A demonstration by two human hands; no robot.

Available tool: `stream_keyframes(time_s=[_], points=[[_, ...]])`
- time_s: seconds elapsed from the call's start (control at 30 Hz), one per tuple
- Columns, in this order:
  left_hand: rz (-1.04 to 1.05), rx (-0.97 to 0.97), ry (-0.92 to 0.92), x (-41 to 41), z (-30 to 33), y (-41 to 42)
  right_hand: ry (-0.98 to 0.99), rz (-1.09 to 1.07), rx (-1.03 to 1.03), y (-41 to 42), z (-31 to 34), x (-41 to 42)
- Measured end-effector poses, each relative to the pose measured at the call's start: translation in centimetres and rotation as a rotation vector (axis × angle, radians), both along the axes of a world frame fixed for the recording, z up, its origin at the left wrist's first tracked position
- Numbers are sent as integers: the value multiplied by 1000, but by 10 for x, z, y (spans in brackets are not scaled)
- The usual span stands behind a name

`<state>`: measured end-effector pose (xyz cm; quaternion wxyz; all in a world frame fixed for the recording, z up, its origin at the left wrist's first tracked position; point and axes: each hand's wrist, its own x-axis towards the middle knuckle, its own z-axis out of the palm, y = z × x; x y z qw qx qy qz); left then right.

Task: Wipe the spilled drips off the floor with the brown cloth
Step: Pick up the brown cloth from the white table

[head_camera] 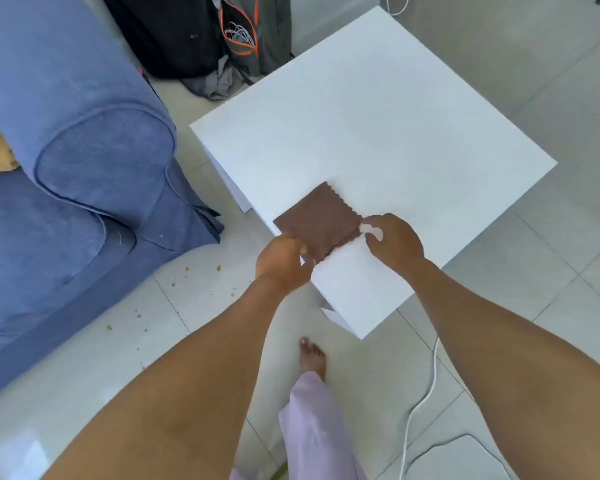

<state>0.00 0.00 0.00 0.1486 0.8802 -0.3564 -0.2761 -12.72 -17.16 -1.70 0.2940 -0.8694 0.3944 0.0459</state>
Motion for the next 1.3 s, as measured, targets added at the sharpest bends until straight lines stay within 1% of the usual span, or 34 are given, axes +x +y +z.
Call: stream_keyframes(time_s=[0.1, 0.17, 0.23, 0.33, 0.47, 0.63, 0.73, 0.83, 0.97, 1.13, 1.3], points=[[12, 18, -28, -2, -11, -13, -7, 124, -76, -9, -11, 3], [-5, 31, -54, -3, -17, -19, 9, 169, -120, -12, -15, 5], [-22, 47, -88, -6, -22, -23, -2, 183, -155, -14, -19, 7], [8, -4, -151, -8, -26, -25, -33, 183, -183, -15, -17, 16], [64, -16, -117, -4, -18, -24, -15, 252, -234, -10, -4, 26], [137, -27, -71, 16, 17, 1, -48, 268, -254, 14, 28, 35], [171, 2, -24, 29, 41, 30, -35, 331, -243, 39, 45, 47], [257, 2, -11, 44, 63, 75, -54, 390, -215, 77, 60, 72], [375, 12, -32, 62, 67, 149, -91, 498, -160, 140, 65, 114], [548, 47, -42, 79, 34, 245, -178, 628, -118, 231, 31, 158], [696, 37, -53, 96, -40, 328, -187, 743, -106, 307, -50, 195]])
